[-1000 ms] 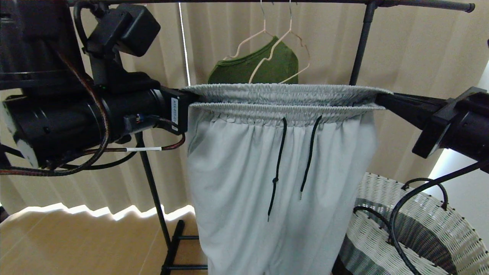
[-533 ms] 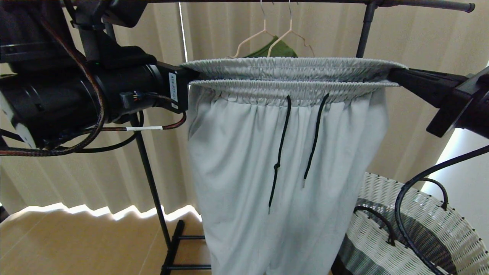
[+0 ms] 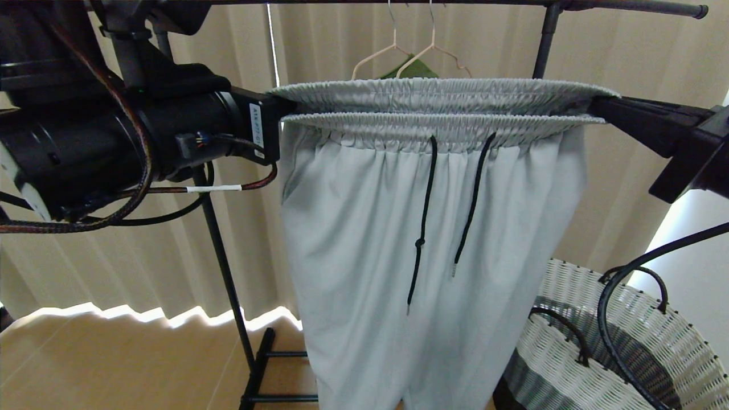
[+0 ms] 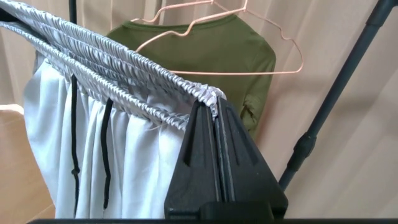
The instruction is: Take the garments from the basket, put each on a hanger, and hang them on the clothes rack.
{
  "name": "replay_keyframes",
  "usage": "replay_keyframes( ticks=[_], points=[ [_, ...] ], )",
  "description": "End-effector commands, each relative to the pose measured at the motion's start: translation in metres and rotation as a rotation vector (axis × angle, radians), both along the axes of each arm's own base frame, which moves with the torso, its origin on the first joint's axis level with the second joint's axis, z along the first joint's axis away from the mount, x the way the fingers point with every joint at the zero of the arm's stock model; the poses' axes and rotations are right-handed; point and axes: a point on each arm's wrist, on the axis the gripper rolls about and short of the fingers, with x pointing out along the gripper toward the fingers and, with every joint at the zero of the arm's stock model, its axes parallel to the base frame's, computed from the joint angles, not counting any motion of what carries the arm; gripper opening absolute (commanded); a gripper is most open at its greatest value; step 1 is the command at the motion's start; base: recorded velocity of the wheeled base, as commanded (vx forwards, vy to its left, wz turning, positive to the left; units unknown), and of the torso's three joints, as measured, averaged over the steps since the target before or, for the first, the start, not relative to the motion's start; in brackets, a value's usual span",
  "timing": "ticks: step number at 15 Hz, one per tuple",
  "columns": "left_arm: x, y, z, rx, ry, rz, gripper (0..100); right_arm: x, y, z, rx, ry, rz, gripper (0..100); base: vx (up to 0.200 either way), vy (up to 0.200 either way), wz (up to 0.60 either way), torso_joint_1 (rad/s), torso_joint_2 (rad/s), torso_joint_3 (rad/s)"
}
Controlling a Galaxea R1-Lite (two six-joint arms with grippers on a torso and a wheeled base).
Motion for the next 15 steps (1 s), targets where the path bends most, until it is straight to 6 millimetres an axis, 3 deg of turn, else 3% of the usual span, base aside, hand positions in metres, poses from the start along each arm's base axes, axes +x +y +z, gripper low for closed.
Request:
replay_keyframes(
  ticks=[1,9,10,15],
  points=[
    [0.001,-0.001,-0.008,0.018,0.022,0.001,0,-0.001,-0.001,-0.003,-0.004,0.008,-0.001,0,0.0,0.0,0.0,0.0,0.0,0.0],
    [0.002,-0.001,-0.008,0.02,0.022,0.001,0,0.0,0.0,-0.006,-0.013,0.022,0.0,0,0.0,0.0,0.0,0.0,0.0,0.0],
    [0.001,0.0,-0.008,0.02,0.02,0.003,0,0.0,0.0,-0.007,-0.015,0.025,0.0,100,0.0,0.0,0.0,0.0,0.0,0.0],
    [0.001,0.002,-0.013,0.031,0.034,0.019,0,-0.005,-0.003,-0.022,-0.024,0.056,0.004,100,0.0,0.0,0.0,0.0,0.0,0.0]
  ],
)
